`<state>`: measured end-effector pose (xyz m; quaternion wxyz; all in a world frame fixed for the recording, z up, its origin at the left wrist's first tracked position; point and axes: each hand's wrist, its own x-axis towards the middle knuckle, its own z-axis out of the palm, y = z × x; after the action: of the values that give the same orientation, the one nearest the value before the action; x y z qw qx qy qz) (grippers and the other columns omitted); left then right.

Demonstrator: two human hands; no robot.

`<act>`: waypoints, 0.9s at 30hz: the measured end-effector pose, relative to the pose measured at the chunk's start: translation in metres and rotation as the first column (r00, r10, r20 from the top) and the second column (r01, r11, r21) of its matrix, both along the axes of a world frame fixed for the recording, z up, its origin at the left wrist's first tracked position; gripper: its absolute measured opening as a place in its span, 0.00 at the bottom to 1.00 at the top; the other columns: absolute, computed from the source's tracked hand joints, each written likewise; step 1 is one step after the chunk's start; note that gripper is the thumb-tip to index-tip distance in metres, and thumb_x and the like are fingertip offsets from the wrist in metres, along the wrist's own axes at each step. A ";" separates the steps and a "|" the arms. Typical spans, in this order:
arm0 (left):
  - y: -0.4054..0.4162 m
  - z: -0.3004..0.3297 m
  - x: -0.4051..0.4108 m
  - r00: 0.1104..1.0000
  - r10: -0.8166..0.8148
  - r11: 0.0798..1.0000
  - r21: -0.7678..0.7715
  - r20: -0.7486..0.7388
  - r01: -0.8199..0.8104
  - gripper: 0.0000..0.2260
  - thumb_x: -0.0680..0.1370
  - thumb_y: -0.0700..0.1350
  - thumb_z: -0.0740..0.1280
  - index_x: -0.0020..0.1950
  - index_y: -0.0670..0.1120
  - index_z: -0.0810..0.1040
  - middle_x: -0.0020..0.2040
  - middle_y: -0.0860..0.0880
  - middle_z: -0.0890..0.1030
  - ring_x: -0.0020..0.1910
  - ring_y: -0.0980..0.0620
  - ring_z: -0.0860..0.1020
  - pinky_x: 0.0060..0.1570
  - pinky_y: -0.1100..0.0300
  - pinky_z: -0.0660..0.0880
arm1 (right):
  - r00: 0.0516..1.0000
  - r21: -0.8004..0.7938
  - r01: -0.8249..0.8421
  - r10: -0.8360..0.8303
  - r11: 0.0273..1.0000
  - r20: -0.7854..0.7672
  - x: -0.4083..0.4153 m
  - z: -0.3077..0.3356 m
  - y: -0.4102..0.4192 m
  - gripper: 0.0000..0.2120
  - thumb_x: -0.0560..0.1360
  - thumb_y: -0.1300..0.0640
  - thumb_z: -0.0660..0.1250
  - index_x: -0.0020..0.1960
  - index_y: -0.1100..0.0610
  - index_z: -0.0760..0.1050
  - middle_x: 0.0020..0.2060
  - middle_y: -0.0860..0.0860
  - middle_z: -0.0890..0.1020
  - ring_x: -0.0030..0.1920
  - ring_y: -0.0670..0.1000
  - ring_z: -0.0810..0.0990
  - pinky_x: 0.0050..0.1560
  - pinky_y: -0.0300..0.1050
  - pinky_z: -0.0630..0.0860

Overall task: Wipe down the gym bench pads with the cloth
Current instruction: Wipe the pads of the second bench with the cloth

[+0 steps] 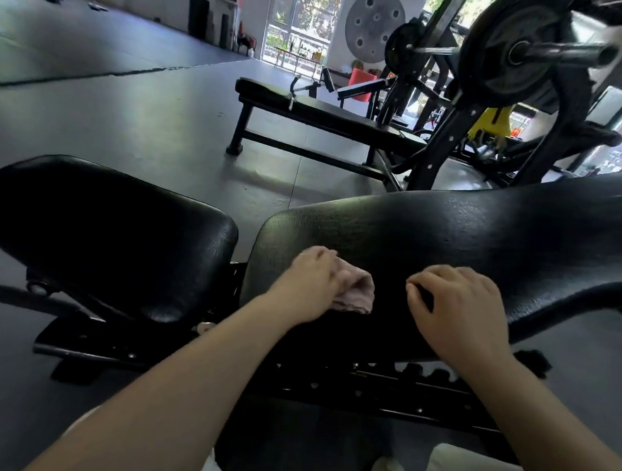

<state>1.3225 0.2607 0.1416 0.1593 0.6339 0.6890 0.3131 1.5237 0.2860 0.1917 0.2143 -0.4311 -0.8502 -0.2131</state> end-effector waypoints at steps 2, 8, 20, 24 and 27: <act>0.008 -0.002 0.015 0.996 -0.033 0.992 -0.124 -0.085 0.023 0.25 0.81 0.58 0.51 0.77 0.51 0.55 0.77 0.41 0.51 0.76 0.42 0.48 0.74 0.48 0.48 | 1.000 0.047 0.015 -0.014 0.999 -0.012 0.007 -0.006 -0.006 0.17 0.74 0.47 0.56 0.43 0.51 0.83 0.42 0.47 0.84 0.43 0.54 0.80 0.50 0.50 0.70; 0.029 -0.018 -0.010 0.985 0.160 0.962 -0.211 -0.066 -0.171 0.26 0.80 0.60 0.52 0.76 0.57 0.53 0.78 0.44 0.46 0.76 0.42 0.44 0.72 0.43 0.46 | 0.999 0.050 -0.030 0.032 0.998 -0.039 0.010 -0.014 -0.004 0.18 0.75 0.48 0.56 0.46 0.52 0.84 0.45 0.48 0.84 0.46 0.54 0.80 0.52 0.51 0.73; -0.011 -0.014 0.039 0.948 0.308 0.930 -0.183 -0.085 -0.319 0.25 0.79 0.62 0.51 0.76 0.59 0.54 0.78 0.44 0.48 0.76 0.43 0.45 0.73 0.45 0.46 | 0.998 0.044 -0.041 0.043 0.998 -0.050 0.005 -0.017 -0.005 0.17 0.71 0.53 0.53 0.39 0.57 0.80 0.35 0.52 0.80 0.38 0.57 0.78 0.49 0.51 0.75; -0.014 -0.006 0.065 0.978 0.147 0.984 -0.077 -0.146 -0.159 0.25 0.79 0.61 0.52 0.76 0.61 0.52 0.78 0.44 0.47 0.76 0.45 0.43 0.73 0.47 0.46 | 0.988 0.072 -0.099 0.107 0.992 -0.111 0.007 -0.017 -0.003 0.15 0.68 0.56 0.52 0.38 0.58 0.77 0.36 0.54 0.79 0.38 0.57 0.78 0.52 0.52 0.77; -0.015 -0.019 0.034 0.991 0.103 0.993 -0.050 -0.085 -0.108 0.24 0.81 0.54 0.56 0.76 0.59 0.52 0.78 0.46 0.49 0.77 0.48 0.46 0.73 0.49 0.49 | 0.991 0.064 -0.089 0.095 0.994 -0.097 0.008 -0.019 -0.002 0.15 0.68 0.57 0.53 0.39 0.58 0.78 0.37 0.54 0.80 0.39 0.56 0.79 0.56 0.52 0.76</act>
<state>1.3570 0.2455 0.1228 0.1311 0.6044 0.7359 0.2757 1.5315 0.2838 0.1724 0.2790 -0.3948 -0.8507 -0.2063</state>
